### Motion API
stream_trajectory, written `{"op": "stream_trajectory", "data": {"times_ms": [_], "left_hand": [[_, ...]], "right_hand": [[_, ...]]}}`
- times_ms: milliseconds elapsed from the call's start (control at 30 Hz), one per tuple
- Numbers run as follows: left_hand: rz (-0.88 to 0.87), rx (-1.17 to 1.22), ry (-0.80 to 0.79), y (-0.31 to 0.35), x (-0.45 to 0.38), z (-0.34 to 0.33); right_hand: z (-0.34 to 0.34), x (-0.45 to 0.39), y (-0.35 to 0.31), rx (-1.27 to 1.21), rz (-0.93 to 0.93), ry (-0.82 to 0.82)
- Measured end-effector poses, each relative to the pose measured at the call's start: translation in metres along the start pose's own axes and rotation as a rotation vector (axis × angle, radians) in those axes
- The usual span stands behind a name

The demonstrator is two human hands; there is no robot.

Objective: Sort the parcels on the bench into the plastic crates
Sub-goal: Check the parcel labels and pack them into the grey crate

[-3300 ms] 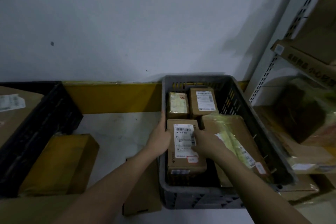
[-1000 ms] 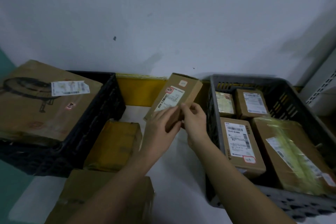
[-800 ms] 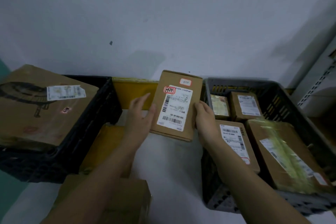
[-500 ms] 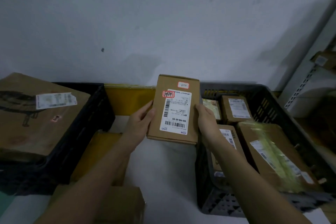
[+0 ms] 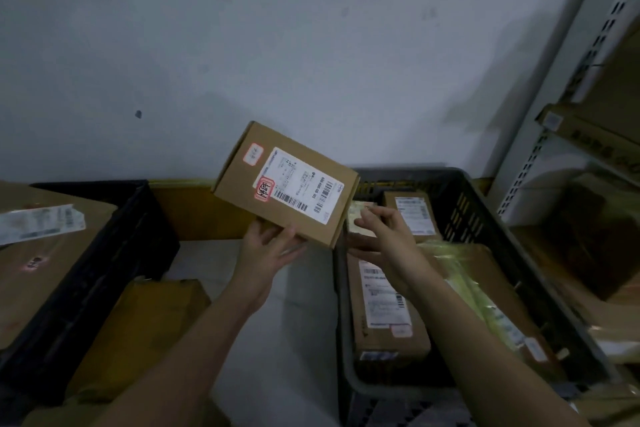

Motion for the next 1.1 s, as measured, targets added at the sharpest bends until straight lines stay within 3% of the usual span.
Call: {"op": "stream_trajectory", "data": {"times_ms": [100,233,333,400,567,633,700,767,867,967,1100], "left_hand": [[0.001,-0.030,-0.071,-0.004,-0.004,-0.023],[-0.002,-0.200,-0.244,-0.003,-0.015,-0.030],[0.113,0.061,-0.058,0.005,-0.025,-0.012],[0.177,0.189,-0.021,0.010,-0.027,-0.015],[0.282,-0.209,-0.216,0.006,-0.023,-0.057],[0.259,-0.263,-0.158,-0.001,-0.024,-0.065],[0.184,-0.245,0.014,-0.009,-0.026,-0.071],[0.152,-0.227,0.112,-0.020,-0.027,-0.081],[0.136,-0.287,0.122,-0.035,-0.028,-0.103],[0.075,-0.366,0.113,-0.037,-0.029,-0.121],[0.043,-0.640,0.088,-0.047,-0.037,-0.115]], "right_hand": [[0.007,-0.006,-0.002,0.057,-0.004,-0.097],[0.032,-0.020,-0.030,-0.044,0.087,-0.001],[0.066,-0.038,-0.059,0.068,0.133,0.061],[0.080,-0.048,-0.069,0.193,0.155,0.058],[0.078,-0.065,-0.057,0.477,0.140,-0.052],[0.081,-0.066,-0.051,0.407,0.135,-0.011],[0.089,-0.064,-0.042,0.315,0.056,0.024],[0.096,-0.062,-0.030,0.325,-0.027,-0.027],[0.100,-0.057,-0.020,0.281,-0.073,-0.119],[0.109,-0.058,-0.020,0.293,-0.049,-0.056],[0.128,-0.048,-0.018,0.405,-0.133,0.005]]}}
Point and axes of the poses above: each hand's wrist, its own x-axis away from the middle knuckle, its own z-axis out of the back of the hand, y = z × x, the point moved 2 cm from there along -x, towards the middle knuckle, and after that the axes turned 6 degrees about -z, right-handed, at the moved point
